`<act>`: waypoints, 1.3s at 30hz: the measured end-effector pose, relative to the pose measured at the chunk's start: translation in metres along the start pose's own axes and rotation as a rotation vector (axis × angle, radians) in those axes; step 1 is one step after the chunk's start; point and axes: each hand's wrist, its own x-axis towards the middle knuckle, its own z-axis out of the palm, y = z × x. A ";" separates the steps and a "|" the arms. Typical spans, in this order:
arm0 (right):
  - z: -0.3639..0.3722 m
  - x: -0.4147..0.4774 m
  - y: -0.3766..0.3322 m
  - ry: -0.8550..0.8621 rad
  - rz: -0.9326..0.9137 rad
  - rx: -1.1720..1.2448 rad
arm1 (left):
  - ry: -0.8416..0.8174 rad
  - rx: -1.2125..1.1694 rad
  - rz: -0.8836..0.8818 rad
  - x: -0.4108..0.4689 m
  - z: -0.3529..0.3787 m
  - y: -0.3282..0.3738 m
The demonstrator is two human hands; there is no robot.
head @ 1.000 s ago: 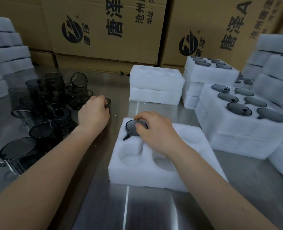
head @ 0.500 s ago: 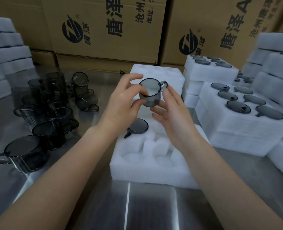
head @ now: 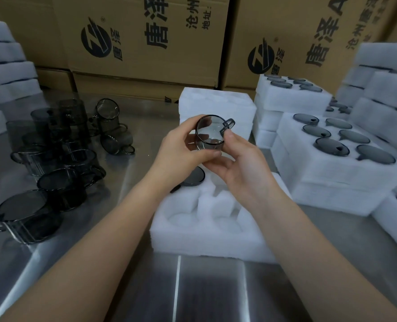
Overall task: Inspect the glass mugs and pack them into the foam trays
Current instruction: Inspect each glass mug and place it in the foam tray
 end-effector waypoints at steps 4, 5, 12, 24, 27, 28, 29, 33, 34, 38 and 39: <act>0.000 0.001 0.000 0.055 0.048 0.029 | -0.020 0.018 0.045 -0.001 -0.001 -0.001; 0.000 0.000 0.000 0.069 0.059 0.052 | -0.028 0.048 0.067 -0.002 0.000 -0.001; 0.003 0.001 0.000 0.122 0.038 0.024 | -0.124 0.226 0.233 -0.004 0.000 0.002; 0.007 0.000 0.007 0.131 -0.100 -0.231 | -0.027 0.075 0.141 -0.002 -0.001 -0.005; 0.007 -0.001 0.004 0.077 -0.089 -0.177 | 0.009 -0.075 0.060 -0.002 -0.003 -0.006; 0.006 -0.002 0.003 0.059 -0.084 -0.151 | 0.012 -0.101 0.048 -0.002 -0.003 -0.006; 0.006 -0.002 0.002 0.044 -0.079 -0.130 | 0.011 -0.122 0.041 -0.002 -0.003 -0.006; 0.004 -0.004 0.001 0.008 -0.086 -0.094 | -0.010 -0.201 0.027 -0.002 -0.006 -0.007; 0.004 -0.004 0.001 0.010 -0.091 -0.093 | -0.019 -0.214 0.024 -0.002 -0.007 -0.008; 0.004 -0.004 0.000 0.088 -0.077 -0.085 | -0.065 -0.194 0.026 -0.001 -0.010 -0.011; 0.004 -0.003 -0.001 0.110 -0.069 -0.084 | -0.074 -0.166 0.036 -0.001 -0.010 -0.011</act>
